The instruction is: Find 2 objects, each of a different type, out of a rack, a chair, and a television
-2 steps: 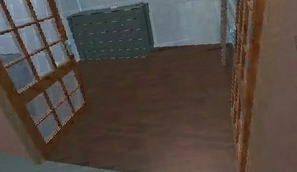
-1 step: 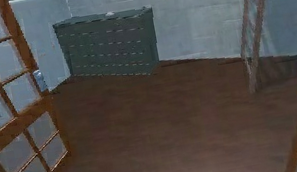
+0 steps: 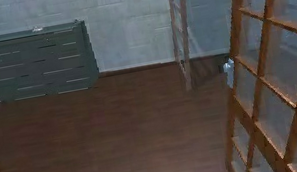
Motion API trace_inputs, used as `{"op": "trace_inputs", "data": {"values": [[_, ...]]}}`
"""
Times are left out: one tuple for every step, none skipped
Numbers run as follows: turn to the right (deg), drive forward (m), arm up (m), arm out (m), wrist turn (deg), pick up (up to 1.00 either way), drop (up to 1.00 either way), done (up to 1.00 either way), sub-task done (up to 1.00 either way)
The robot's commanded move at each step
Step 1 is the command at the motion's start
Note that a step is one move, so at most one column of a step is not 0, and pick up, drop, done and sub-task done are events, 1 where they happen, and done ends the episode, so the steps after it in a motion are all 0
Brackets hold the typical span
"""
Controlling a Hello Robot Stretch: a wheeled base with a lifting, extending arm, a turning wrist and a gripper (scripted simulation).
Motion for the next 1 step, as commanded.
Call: {"op": "trace_inputs", "data": {"values": [[0.0, 1.0, 0.0, 0.0, 0.0, 0.0, 0.0, 0.0, 0.0]]}}
